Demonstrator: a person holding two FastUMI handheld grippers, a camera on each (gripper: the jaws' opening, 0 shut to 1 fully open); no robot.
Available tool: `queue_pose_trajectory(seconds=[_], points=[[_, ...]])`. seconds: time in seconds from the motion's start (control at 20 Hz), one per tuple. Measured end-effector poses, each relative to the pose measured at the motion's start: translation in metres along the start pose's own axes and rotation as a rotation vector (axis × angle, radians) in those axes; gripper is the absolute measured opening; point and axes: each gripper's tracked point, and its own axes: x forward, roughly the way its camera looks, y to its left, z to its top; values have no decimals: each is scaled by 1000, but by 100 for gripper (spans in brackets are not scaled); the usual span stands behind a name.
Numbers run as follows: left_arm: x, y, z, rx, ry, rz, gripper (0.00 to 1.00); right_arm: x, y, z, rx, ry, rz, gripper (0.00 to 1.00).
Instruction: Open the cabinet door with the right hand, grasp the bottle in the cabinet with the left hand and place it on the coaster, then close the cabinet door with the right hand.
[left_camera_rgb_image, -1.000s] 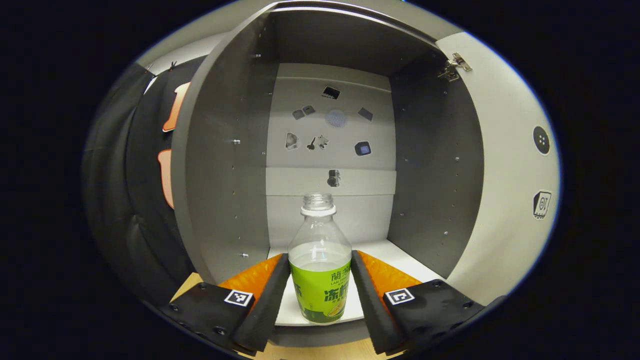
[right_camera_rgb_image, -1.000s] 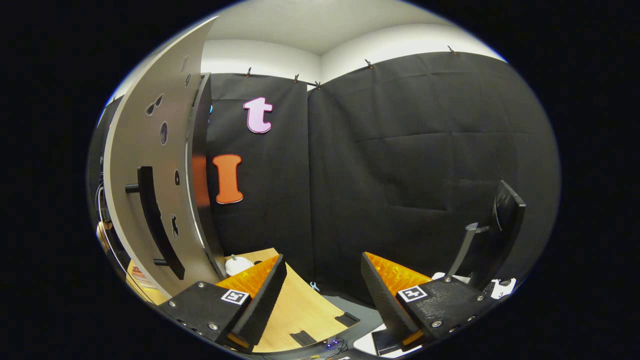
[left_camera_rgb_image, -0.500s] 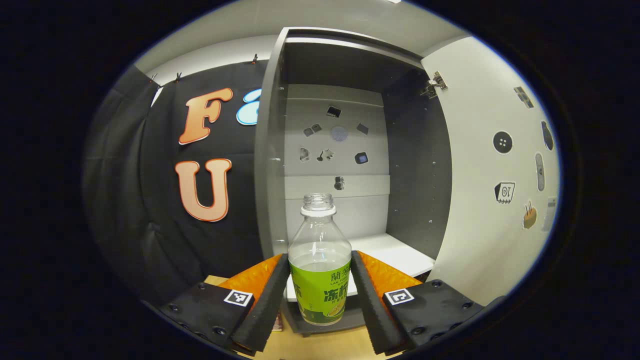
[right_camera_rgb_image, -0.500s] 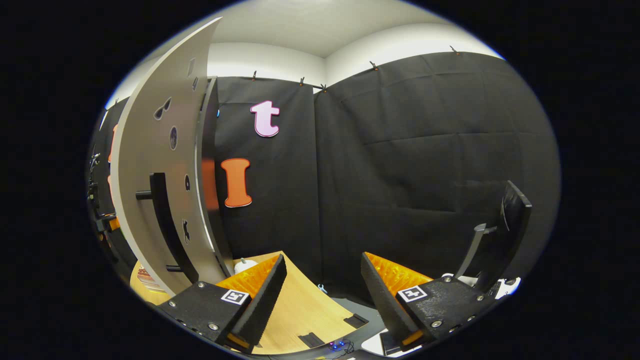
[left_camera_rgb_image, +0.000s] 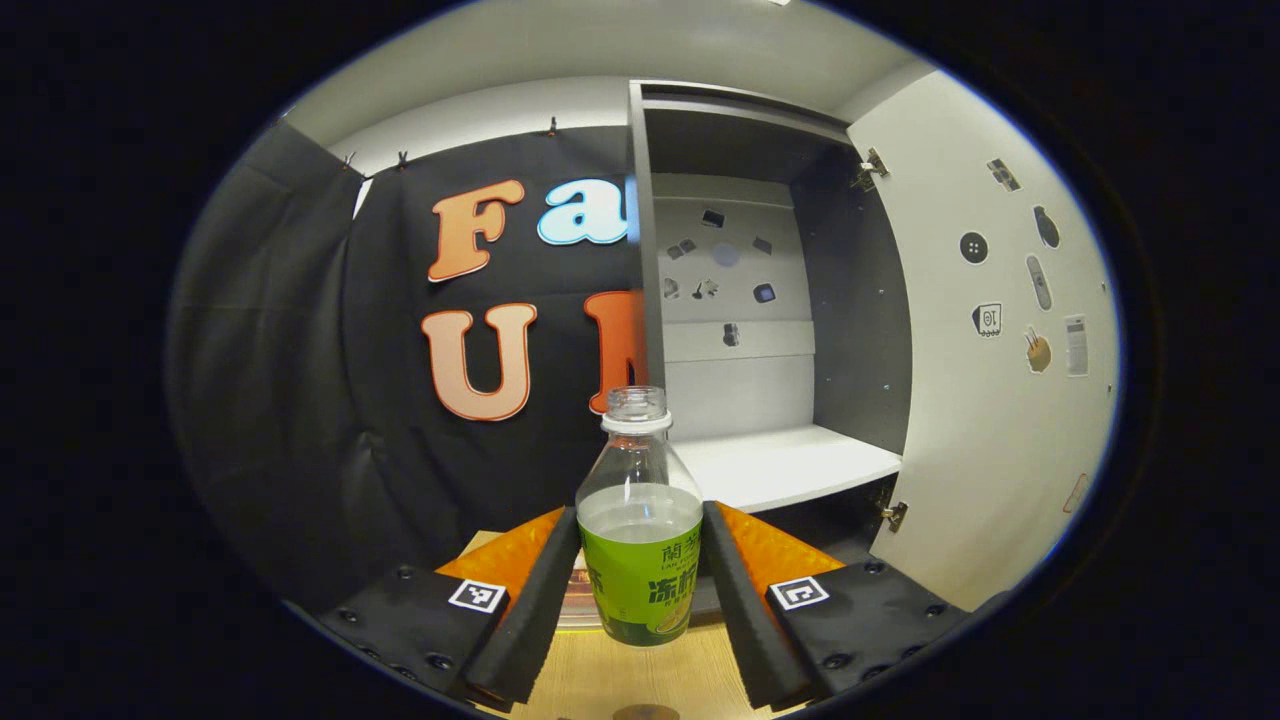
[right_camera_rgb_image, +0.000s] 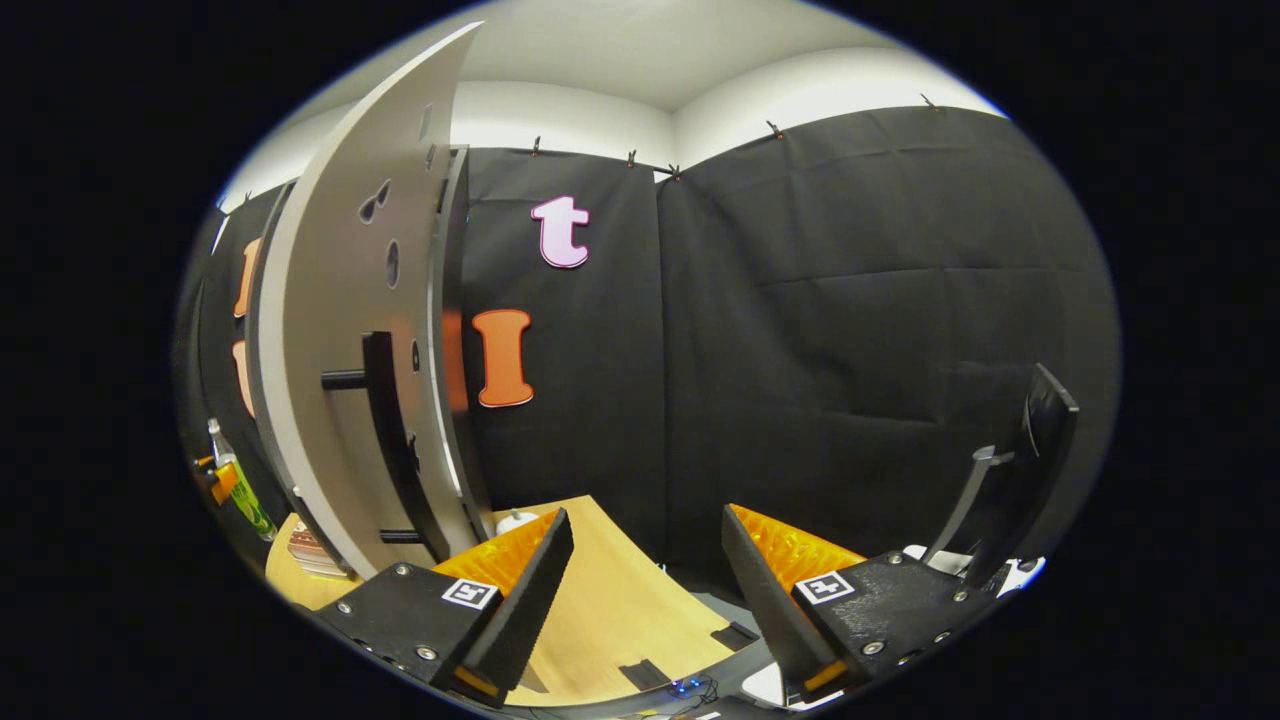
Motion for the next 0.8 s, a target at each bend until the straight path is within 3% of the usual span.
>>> queue_pose_trajectory(seconds=[0.05,0.1,0.3,0.35,0.4,0.75,0.8], points=[[-9,4,-7,-8,-6,3,81,-3,3,1,-5,-1,4,93],[-16,9,-14,-8,-15,4,81,-5,5,1,-12,-1,5,98],[-42,13,-52,-10,-47,-12,81,-15,15,0,-20,11,10,97],[-46,12,-66,-17,-39,-26,81,-17,16,-1,-25,14,7,88],[-49,9,-79,-26,-27,-40,81,-19,16,-2,-31,17,1,98],[-49,6,-166,-76,34,-60,81,-35,19,-10,-71,44,-31,98],[-47,6,-178,-67,47,-55,83,-35,20,-9,-75,48,-36,93]])
